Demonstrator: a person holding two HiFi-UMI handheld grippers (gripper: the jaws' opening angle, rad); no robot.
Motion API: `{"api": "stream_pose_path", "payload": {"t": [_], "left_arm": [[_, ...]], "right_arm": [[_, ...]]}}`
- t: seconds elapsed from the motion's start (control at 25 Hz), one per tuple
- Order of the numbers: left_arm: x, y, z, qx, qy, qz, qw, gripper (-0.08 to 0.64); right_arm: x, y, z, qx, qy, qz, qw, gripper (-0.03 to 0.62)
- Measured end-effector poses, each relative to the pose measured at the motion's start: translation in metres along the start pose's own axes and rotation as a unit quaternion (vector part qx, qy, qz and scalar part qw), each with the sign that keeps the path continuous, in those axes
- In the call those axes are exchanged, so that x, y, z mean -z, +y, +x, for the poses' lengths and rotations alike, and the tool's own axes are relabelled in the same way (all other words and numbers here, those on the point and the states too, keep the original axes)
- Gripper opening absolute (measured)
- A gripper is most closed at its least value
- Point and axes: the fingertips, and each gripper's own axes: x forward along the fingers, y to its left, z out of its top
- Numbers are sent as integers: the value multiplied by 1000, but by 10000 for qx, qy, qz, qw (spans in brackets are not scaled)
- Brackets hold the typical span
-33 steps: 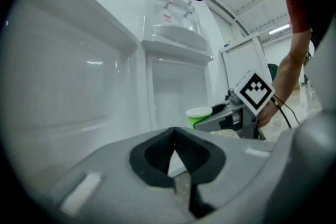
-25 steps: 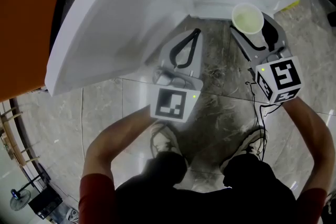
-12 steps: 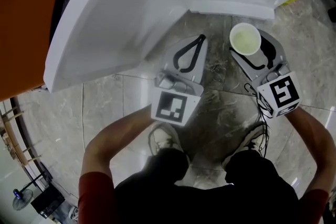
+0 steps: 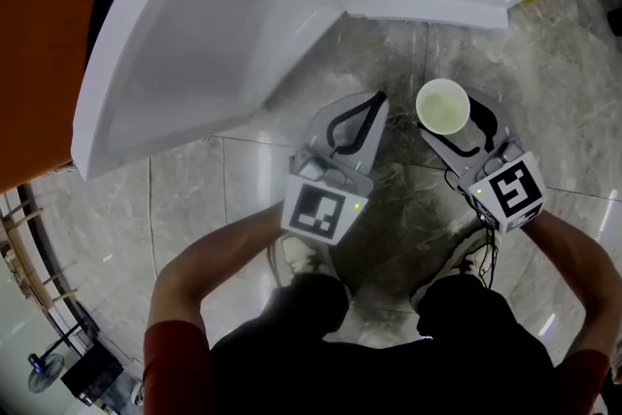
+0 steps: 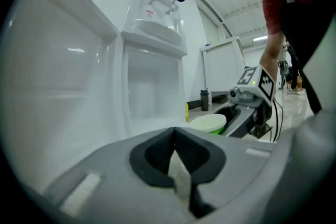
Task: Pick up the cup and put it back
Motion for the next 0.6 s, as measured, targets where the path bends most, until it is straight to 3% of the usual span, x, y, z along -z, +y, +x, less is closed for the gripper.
{"api": "stream_pose_path", "payload": {"t": [0.6], "left_arm": [[18, -14, 2, 73, 171, -320, 9993, 2]], "right_arm": [[15, -9, 1, 70, 192, 257, 9995, 305]]}}
